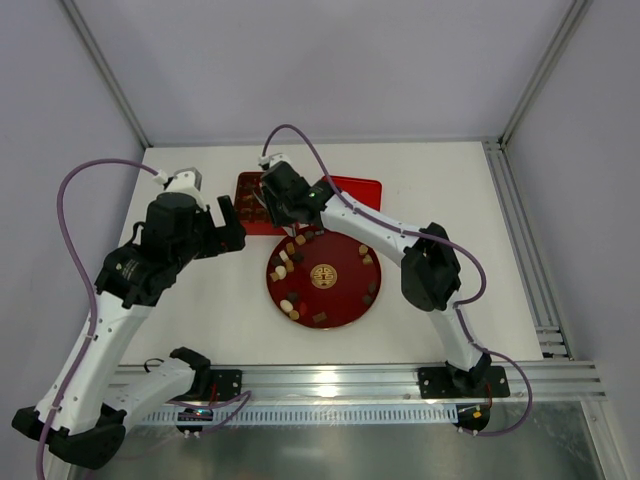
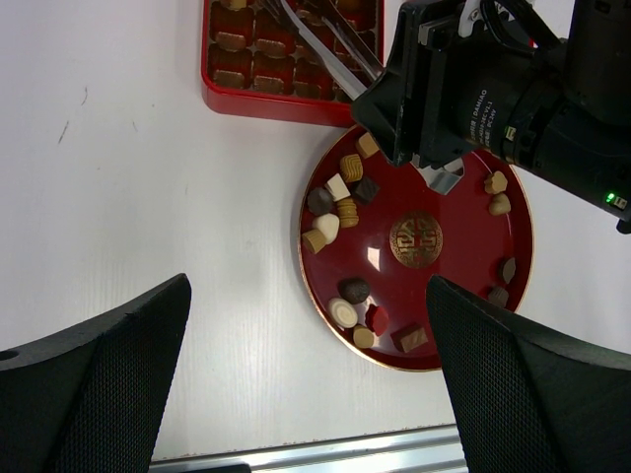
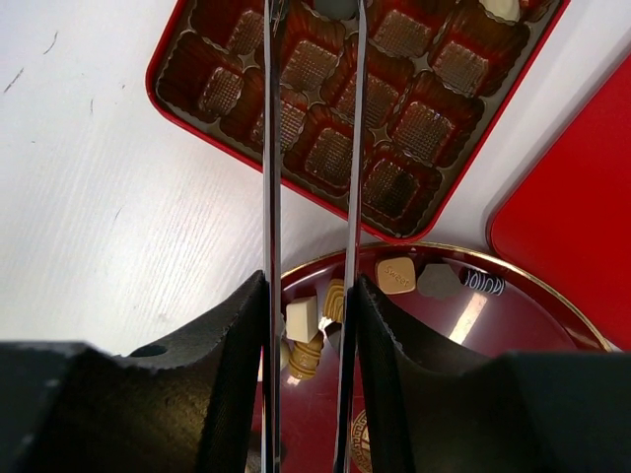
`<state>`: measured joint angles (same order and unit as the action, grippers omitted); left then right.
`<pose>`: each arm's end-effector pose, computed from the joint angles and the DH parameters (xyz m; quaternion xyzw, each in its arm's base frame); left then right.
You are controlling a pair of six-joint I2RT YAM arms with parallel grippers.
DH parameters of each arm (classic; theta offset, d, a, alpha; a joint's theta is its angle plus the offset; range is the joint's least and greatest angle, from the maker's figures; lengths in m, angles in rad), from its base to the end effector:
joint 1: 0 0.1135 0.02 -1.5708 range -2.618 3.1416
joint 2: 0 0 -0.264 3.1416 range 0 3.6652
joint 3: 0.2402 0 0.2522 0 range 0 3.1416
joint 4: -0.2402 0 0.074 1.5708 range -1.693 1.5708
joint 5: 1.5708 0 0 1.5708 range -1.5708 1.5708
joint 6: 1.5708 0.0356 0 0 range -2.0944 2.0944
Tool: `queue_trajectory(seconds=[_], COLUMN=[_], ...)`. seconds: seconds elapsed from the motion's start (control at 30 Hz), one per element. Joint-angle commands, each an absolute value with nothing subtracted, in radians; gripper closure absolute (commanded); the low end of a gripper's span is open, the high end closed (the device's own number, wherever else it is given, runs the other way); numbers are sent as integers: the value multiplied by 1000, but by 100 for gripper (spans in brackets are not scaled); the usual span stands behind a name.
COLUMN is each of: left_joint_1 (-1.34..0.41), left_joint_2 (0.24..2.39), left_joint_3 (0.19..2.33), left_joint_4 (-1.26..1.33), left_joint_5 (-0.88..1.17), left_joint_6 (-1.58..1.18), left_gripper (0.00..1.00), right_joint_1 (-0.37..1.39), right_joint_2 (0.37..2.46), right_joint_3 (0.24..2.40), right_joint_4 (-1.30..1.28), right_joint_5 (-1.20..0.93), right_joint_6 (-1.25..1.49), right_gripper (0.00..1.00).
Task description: Pack the chocolate
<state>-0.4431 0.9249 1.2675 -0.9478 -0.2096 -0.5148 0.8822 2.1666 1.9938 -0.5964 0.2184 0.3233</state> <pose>0.1488 -0.0624 0.4012 -0.0801 0.8785 -0.1306 0.4525 0.3224 0.3796 0.2734 -0.2116 0.8915 0.1372 0.3764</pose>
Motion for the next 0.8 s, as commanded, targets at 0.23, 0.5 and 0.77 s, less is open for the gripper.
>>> queue_trajectory(seconds=[0.23, 0.5, 0.77], left_joint_1=[-442, -442, -442], left_joint_2=[930, 933, 937], left_joint_3=[1295, 1301, 1289], left_joint_4=[-933, -927, -908], left_joint_5=[-221, -210, -184], left_joint_6=[-499, -500, -509], left_gripper=[0, 0, 0], right_joint_1=[876, 758, 505], right_joint_2=[2125, 1899, 1576], right_joint_3=[2063, 1875, 1438], right_joint_4=[-580, -563, -497], right_joint_5=[252, 264, 261], right_joint_6=[307, 344, 390], right_gripper=[58, 58, 58])
